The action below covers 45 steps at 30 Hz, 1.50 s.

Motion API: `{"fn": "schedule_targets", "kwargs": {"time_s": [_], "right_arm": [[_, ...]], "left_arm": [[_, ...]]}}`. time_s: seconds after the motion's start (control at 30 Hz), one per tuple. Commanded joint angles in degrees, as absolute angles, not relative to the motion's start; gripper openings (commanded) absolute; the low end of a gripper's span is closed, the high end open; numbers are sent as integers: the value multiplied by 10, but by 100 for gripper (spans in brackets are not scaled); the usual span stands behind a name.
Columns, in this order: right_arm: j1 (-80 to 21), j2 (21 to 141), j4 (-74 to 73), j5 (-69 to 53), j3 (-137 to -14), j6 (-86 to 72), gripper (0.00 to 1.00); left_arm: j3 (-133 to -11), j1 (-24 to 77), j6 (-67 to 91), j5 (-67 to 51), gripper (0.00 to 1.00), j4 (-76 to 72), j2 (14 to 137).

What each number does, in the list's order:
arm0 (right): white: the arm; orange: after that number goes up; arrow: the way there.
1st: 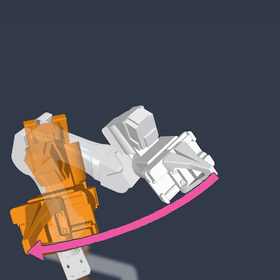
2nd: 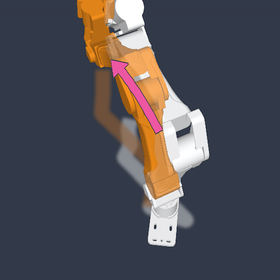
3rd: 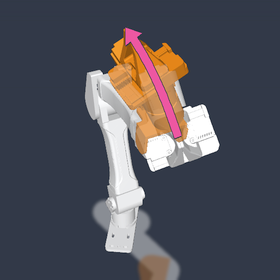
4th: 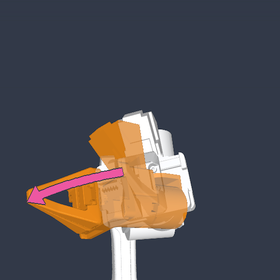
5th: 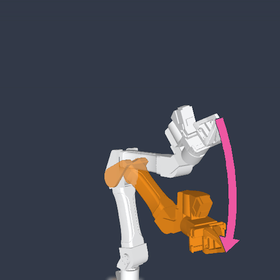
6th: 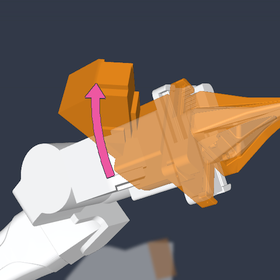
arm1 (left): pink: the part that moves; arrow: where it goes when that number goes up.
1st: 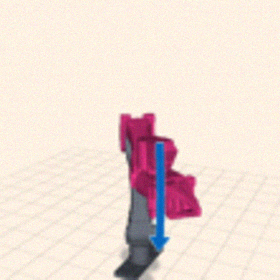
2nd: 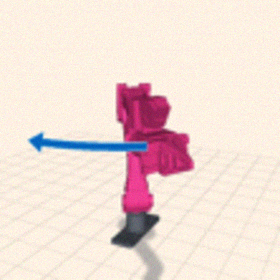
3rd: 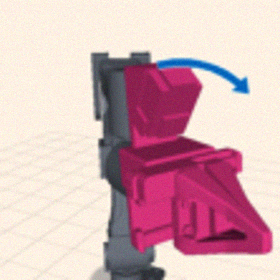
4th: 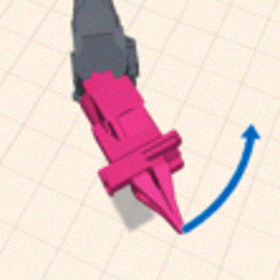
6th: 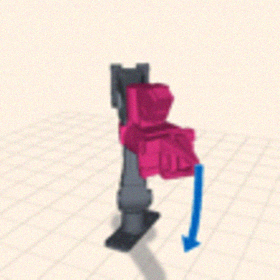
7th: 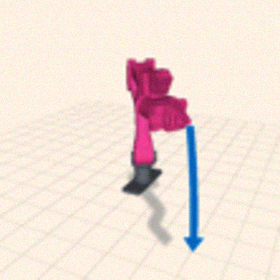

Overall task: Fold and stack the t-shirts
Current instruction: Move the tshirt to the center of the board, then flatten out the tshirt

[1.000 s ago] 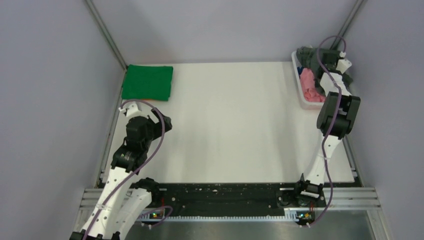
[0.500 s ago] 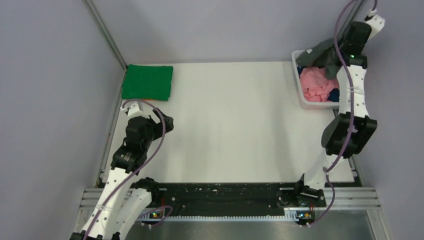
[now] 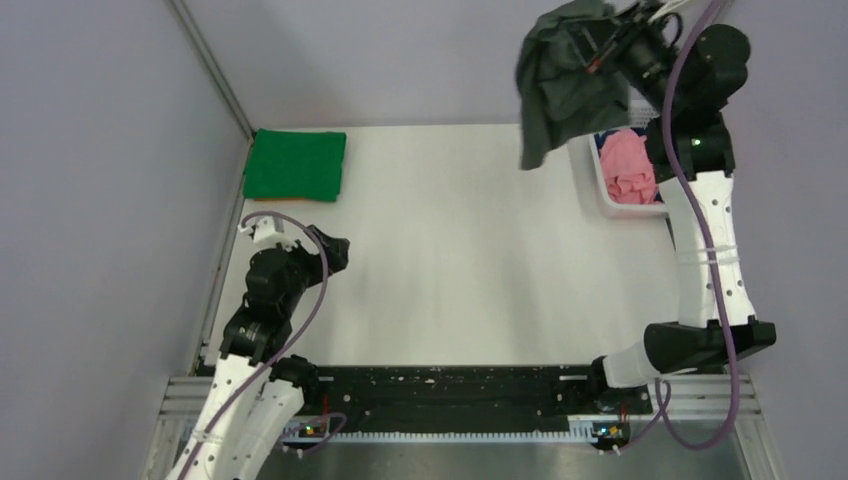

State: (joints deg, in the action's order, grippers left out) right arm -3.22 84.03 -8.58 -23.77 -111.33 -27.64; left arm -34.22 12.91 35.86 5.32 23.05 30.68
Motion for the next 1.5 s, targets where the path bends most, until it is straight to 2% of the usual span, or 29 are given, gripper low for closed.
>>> {"fn": "schedule_targets", "kwargs": {"time_s": [0.0,0.1,0.2,0.33,0.43,0.47,0.53,0.57,0.67,0.7,0.87,1.03,1.23,1.47], "right_arm": [[-140,811,-67,-371,-1073,-327,0],[-219,795,-49,-353,-1039,-305,0],[-243,785,-73,-365,-1002,-292,0],[-244,730,-60,-280,-804,-271,2],[-243,690,-70,-144,-639,-252,23],[-243,680,-81,-63,-589,-260,34],[-239,665,-103,77,-505,-286,63],[-236,660,-123,126,-476,-296,72],[-226,650,-185,196,-431,-305,93],[-224,647,-192,204,-422,-303,97],[-224,616,-196,199,-390,-284,99],[-223,595,-165,188,-373,-288,99],[-223,614,-98,163,-378,-264,99],[-215,730,-57,158,-444,-242,97]], "left_arm": [[-335,130,364,39,99,199,293],[-334,130,373,48,99,212,286],[-334,130,388,54,99,237,272],[-332,130,410,79,99,283,240],[-329,130,422,91,99,317,215],[-327,130,428,96,99,329,206],[-320,130,441,102,99,352,192],[-311,130,442,97,99,354,186],[-290,130,441,50,99,340,184],[-281,130,445,27,99,330,188],[-218,130,465,-119,99,220,245],[-201,138,474,-218,99,140,369],[-247,151,445,-128,99,145,492],[-353,152,413,-77,99,103,673]]}}
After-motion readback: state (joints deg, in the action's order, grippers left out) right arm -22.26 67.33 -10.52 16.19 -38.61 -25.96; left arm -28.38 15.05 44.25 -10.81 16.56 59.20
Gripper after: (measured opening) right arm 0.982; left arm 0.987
